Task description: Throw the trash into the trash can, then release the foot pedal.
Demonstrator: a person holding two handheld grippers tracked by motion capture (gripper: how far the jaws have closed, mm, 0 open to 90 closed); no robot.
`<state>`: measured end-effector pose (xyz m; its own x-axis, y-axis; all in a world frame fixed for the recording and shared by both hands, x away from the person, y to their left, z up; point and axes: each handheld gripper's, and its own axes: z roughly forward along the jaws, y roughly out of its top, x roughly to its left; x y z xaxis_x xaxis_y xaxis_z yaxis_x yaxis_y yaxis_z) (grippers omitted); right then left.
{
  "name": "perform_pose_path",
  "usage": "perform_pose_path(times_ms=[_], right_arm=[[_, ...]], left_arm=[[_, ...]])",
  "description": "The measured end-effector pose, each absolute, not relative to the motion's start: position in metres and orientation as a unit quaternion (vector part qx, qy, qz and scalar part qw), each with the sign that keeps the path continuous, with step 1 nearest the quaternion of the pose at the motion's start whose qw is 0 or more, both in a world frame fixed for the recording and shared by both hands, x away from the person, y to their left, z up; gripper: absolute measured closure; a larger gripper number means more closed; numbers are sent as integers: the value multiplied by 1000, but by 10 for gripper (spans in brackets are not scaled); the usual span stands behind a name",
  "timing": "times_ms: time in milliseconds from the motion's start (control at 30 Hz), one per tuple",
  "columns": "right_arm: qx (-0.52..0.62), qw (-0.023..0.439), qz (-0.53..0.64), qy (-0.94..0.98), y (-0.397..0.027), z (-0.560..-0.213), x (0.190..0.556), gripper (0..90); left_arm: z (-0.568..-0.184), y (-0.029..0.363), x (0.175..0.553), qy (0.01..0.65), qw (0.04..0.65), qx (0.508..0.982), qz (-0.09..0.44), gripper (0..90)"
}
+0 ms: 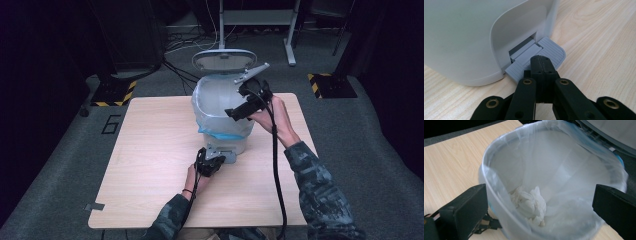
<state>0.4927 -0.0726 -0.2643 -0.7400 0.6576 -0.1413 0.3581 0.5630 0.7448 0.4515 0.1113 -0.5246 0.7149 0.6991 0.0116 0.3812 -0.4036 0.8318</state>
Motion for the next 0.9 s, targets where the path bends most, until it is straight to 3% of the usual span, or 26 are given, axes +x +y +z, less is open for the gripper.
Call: perform_pose_path(times_ms=[500,667,733,900], right_arm=[[345,225,368,834,-137,-301,460,0],[363,230,362,828,-155,-313,444,0],[371,233,366,821,-166,-324,432,0],[392,235,365,811,-180,-348,418,0]], left_arm=[[-524,114,453,337,438,816,168,894],[-508,125,445,359,428,817,140,436],[-499,139,437,364,433,813,143,308],[-487,175,418,384,429,799,172,223]])
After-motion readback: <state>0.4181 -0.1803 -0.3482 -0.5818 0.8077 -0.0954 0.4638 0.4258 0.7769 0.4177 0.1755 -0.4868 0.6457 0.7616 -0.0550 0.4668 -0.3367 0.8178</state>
